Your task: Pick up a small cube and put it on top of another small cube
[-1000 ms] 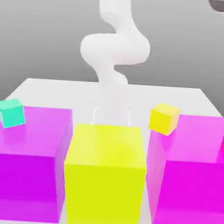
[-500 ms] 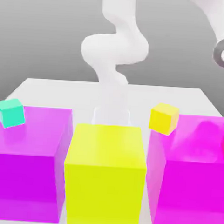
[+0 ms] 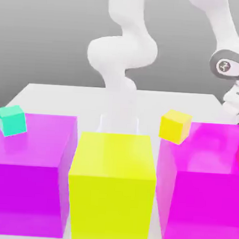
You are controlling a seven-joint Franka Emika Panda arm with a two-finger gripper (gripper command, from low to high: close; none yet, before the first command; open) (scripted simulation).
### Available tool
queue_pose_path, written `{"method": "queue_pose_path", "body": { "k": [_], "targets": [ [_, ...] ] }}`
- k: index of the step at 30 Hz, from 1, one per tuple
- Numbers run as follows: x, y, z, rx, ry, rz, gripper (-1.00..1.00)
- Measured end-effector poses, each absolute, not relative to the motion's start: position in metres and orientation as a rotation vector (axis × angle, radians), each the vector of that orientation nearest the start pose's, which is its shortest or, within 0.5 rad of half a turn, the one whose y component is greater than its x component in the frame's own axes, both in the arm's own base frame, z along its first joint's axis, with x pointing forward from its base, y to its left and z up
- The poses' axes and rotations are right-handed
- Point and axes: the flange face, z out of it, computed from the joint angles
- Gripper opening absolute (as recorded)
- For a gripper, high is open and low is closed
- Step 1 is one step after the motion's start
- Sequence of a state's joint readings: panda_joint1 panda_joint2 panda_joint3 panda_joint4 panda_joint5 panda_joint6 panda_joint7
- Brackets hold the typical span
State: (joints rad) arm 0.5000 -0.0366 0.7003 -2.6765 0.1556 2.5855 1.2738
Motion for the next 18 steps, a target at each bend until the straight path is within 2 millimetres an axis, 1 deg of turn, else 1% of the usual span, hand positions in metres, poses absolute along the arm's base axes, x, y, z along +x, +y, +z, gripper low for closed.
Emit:
{"method": "queue_pose_path", "body": {
  "k": [4,9,18],
  "targets": [
    [0.166,0.369,0.241,-3.113,0.571,0.074,0.0],
    [0.18,0.354,0.237,-3.031,0.861,0.043,0.0],
    [0.198,0.324,0.217,-2.834,1.357,0.019,0.0]
  ]
}}
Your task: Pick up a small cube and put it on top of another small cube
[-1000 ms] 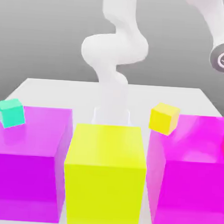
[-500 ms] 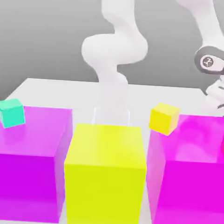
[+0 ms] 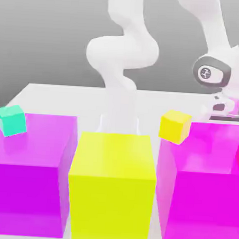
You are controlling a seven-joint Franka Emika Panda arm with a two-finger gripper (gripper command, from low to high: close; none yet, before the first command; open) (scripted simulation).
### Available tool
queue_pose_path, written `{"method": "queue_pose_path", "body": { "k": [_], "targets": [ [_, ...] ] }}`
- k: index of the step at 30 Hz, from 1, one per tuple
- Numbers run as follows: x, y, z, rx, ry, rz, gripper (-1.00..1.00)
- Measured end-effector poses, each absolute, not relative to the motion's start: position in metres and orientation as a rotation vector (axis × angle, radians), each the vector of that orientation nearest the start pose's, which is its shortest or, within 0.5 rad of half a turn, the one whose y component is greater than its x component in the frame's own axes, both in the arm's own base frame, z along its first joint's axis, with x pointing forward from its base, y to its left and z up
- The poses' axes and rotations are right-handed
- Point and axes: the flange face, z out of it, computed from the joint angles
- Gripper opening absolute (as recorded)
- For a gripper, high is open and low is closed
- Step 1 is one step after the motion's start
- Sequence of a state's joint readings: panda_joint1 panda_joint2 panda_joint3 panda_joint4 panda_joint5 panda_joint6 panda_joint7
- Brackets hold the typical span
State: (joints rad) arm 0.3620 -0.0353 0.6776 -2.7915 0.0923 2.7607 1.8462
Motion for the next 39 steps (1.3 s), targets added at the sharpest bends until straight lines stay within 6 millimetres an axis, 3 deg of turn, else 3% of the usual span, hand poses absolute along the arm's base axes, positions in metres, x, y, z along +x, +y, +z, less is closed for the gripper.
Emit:
{"method": "queue_pose_path", "body": {
  "k": [7,18,19,25,39],
  "targets": [
    [0.212,0.3,0.198,-2.655,1.677,0.002,0.0],
    [0.21,0.303,0.14,-2.647,1.684,0.005,0.0],
    [0.209,0.302,0.135,-2.649,1.684,0.003,-1.0],
    [0.209,0.301,0.133,-2.649,1.682,0.003,-1.0],
    [0.209,0.307,0.203,-2.681,1.629,-0.012,-1.0]
  ]
}}
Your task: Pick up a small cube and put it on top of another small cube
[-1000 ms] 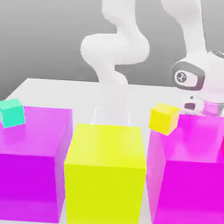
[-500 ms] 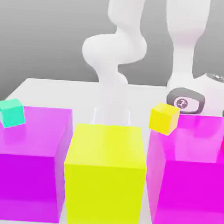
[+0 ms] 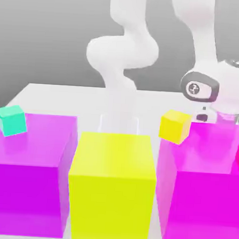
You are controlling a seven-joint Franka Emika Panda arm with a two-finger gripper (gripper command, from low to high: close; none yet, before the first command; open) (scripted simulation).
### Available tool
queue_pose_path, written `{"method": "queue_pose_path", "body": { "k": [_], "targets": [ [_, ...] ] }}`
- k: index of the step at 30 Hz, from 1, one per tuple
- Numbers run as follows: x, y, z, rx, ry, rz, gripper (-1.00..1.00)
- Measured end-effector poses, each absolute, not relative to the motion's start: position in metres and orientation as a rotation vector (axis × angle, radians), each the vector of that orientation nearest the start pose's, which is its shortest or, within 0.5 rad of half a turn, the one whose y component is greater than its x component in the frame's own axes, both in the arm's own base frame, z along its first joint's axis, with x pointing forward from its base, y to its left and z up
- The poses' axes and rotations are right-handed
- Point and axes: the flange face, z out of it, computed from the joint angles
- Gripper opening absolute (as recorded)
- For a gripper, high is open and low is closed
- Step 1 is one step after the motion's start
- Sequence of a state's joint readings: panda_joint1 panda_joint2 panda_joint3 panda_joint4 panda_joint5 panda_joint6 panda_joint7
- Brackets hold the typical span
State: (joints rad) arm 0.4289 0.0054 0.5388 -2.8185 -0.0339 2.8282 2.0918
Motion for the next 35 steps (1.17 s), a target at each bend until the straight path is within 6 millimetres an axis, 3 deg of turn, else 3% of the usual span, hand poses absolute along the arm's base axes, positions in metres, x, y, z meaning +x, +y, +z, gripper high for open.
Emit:
{"method": "queue_pose_path", "body": {
  "k": [5,13,15,18,21,25,27,31,32,35],
  "targets": [
    [0.206,0.342,0.248,-2.866,1.262,-0.104,-1.0],
    [0.216,0.369,0.337,-3.056,0.791,-0.25,-1.0],
    [0.239,0.353,0.362,-3.067,0.815,-0.256,-1.0],
    [0.277,0.313,0.402,-3.06,0.917,-0.231,-1.0],
    [0.305,0.265,0.444,-3.034,1.015,-0.179,-1.0],
    [0.326,0.192,0.493,-2.951,1.158,-0.083,-1.0],
    [0.342,0.152,0.485,-2.835,1.367,-0.022,-1.0],
    [0.349,0.135,0.431,-2.777,1.46,0.004,-1.0],
    [0.349,0.135,0.42,-2.776,1.464,0.005,1.0],
    [0.349,0.135,0.42,-2.776,1.464,0.005,1.0]
  ]
}}
